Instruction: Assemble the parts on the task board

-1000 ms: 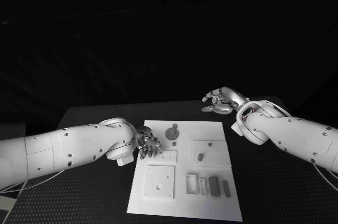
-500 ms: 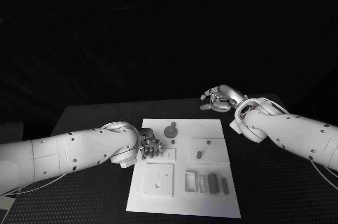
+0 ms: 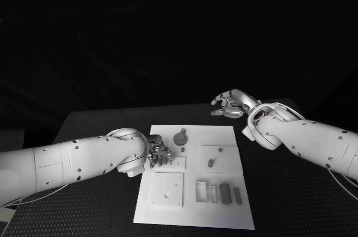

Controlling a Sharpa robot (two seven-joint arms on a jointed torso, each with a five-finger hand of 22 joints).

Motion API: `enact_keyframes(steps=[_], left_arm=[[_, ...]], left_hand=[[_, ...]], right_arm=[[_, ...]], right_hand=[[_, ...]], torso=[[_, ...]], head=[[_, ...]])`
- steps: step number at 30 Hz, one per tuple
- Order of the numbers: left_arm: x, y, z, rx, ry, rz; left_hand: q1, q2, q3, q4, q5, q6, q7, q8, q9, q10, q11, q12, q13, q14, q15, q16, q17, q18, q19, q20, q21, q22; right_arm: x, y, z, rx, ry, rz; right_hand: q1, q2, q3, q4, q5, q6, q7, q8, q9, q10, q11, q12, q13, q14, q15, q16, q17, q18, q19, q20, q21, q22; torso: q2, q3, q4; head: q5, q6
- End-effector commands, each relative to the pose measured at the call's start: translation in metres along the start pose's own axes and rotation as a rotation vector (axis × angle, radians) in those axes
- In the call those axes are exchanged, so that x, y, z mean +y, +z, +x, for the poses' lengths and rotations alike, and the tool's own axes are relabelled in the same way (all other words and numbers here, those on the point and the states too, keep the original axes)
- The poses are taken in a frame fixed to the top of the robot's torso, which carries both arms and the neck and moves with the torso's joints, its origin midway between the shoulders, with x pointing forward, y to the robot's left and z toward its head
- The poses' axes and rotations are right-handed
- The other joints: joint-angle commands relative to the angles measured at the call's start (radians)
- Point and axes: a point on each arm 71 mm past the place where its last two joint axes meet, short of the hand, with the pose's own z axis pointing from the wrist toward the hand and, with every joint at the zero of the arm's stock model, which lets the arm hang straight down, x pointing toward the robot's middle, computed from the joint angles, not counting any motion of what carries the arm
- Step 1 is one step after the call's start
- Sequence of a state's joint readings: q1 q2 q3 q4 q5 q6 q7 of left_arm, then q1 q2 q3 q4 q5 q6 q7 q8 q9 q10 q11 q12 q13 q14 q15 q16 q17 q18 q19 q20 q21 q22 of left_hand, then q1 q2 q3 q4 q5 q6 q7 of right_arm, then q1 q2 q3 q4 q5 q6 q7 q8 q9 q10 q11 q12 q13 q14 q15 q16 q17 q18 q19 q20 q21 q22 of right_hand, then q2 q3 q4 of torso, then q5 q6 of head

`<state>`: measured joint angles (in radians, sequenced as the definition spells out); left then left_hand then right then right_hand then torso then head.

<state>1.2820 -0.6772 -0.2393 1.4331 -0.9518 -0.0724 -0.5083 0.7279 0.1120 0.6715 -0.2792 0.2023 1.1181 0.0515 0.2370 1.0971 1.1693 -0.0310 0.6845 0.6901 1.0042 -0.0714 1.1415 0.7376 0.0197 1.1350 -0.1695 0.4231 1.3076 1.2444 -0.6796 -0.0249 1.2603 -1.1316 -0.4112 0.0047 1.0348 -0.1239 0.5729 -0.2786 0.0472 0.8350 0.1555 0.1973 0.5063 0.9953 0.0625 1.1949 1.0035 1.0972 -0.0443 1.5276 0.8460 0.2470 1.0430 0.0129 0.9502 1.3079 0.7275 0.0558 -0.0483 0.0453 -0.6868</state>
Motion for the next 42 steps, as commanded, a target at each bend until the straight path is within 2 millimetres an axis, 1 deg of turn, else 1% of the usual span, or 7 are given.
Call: enact_keyframes(steps=[1,32,35,37,38,39,42], left_arm=[[-0.001,0.001,0.002,0.023,0.029,-0.010],[-0.004,0.006,0.013,0.040,0.043,-0.016],[-0.005,0.006,0.014,0.035,0.041,-0.013],[-0.006,0.007,0.014,0.033,0.040,-0.013],[-0.006,0.007,0.014,0.033,0.040,-0.012],[-0.006,0.007,0.014,0.034,0.041,-0.011],[-0.007,0.007,0.014,0.032,0.040,-0.010]], left_hand=[[0.043,0.035,0.015,-0.011,0.003,0.006,0.001,0.005,0.001,0.006,0.001,0.001,-0.002,0.003,-0.005,0.002,-0.002,0.018,0.002,-0.003,0.006,0.023],[0.038,0.031,0.016,-0.010,-0.009,0.005,0.003,-0.002,-0.002,0.009,0.001,-0.004,-0.005,0.006,-0.006,0.000,-0.009,0.017,0.002,-0.004,0.007,0.022],[0.039,0.018,0.015,-0.009,-0.014,0.005,0.003,-0.007,-0.006,0.013,0.000,-0.005,-0.006,0.009,-0.007,0.000,-0.012,0.018,0.004,-0.006,0.008,0.022],[0.041,-0.003,0.011,-0.006,-0.024,0.007,0.004,-0.014,-0.016,0.017,-0.001,-0.007,-0.008,0.013,-0.008,-0.001,-0.017,0.018,0.008,-0.007,0.009,0.021],[0.043,-0.017,0.006,-0.003,-0.042,0.011,0.003,-0.016,-0.022,0.019,-0.002,-0.008,-0.009,0.015,-0.009,-0.001,-0.019,0.018,0.010,-0.007,0.009,0.021],[0.042,-0.036,0.000,0.001,-0.078,0.015,0.003,-0.019,-0.027,0.021,-0.002,-0.010,-0.010,0.017,-0.009,-0.002,-0.022,0.019,0.012,-0.008,0.008,0.020],[0.021,-0.087,-0.038,0.017,-0.091,0.019,0.003,-0.024,-0.037,0.024,-0.002,-0.015,-0.012,0.019,-0.009,-0.003,-0.029,0.018,0.014,-0.008,0.004,0.019]], right_arm=[[0.002,0.000,0.001,0.015,0.002,-0.011],[0.003,0.000,0.003,0.028,0.003,-0.011],[0.003,0.001,0.003,0.030,0.004,-0.012],[0.004,0.001,0.004,0.031,0.004,-0.013],[0.004,0.001,0.004,0.032,0.004,-0.013],[0.004,0.001,0.004,0.032,0.004,-0.013],[0.004,0.001,0.004,0.032,0.004,-0.013]], right_hand=[[0.002,0.008,0.000,-0.002,0.002,-0.015,0.019,0.003,-0.001,-0.004,-0.001,0.003,-0.001,-0.008,-0.002,0.002,-0.001,0.015,0.002,-0.002,-0.001,0.008],[0.000,0.009,-0.001,-0.003,0.002,-0.016,0.019,0.003,-0.002,-0.004,-0.001,0.004,-0.003,-0.008,-0.002,0.002,-0.002,0.015,0.001,-0.002,-0.001,0.009],[0.000,0.009,-0.001,-0.003,0.002,-0.016,0.019,0.003,-0.002,-0.004,-0.001,0.004,-0.003,-0.008,-0.002,0.002,-0.002,0.015,0.001,-0.002,-0.001,0.009],[0.000,0.009,-0.001,-0.003,0.002,-0.016,0.019,0.003,-0.002,-0.004,-0.001,0.004,-0.003,-0.008,-0.002,0.002,-0.002,0.015,0.001,-0.002,-0.001,0.009],[0.000,0.009,-0.001,-0.003,0.002,-0.016,0.019,0.003,-0.002,-0.004,-0.001,0.004,-0.003,-0.008,-0.002,0.002,-0.002,0.015,0.001,-0.002,-0.001,0.009],[0.000,0.009,-0.001,-0.003,0.002,-0.016,0.019,0.003,-0.002,-0.004,-0.001,0.004,-0.003,-0.008,-0.002,0.002,-0.002,0.015,0.001,-0.002,-0.001,0.009],[-0.001,0.009,-0.001,-0.003,0.002,-0.016,0.019,0.003,-0.002,-0.004,-0.001,0.004,-0.004,-0.008,-0.002,0.002,-0.002,0.015,0.001,-0.002,-0.002,0.009]], torso=[[0.000,-0.0001,-0.0002],[0.000,0.0004,-0.0005],[0.000,0.0006,-0.0004],[0.000,0.0006,-0.0006],[0.000,0.0006,-0.0007],[0.000,0.0009,-0.0010],[0.000,0.0010,-0.0015]], head=[[0.000,-0.001],[-0.003,-0.006],[-0.003,-0.006],[-0.003,-0.006],[-0.003,-0.006],[-0.003,-0.006],[-0.002,-0.006]])
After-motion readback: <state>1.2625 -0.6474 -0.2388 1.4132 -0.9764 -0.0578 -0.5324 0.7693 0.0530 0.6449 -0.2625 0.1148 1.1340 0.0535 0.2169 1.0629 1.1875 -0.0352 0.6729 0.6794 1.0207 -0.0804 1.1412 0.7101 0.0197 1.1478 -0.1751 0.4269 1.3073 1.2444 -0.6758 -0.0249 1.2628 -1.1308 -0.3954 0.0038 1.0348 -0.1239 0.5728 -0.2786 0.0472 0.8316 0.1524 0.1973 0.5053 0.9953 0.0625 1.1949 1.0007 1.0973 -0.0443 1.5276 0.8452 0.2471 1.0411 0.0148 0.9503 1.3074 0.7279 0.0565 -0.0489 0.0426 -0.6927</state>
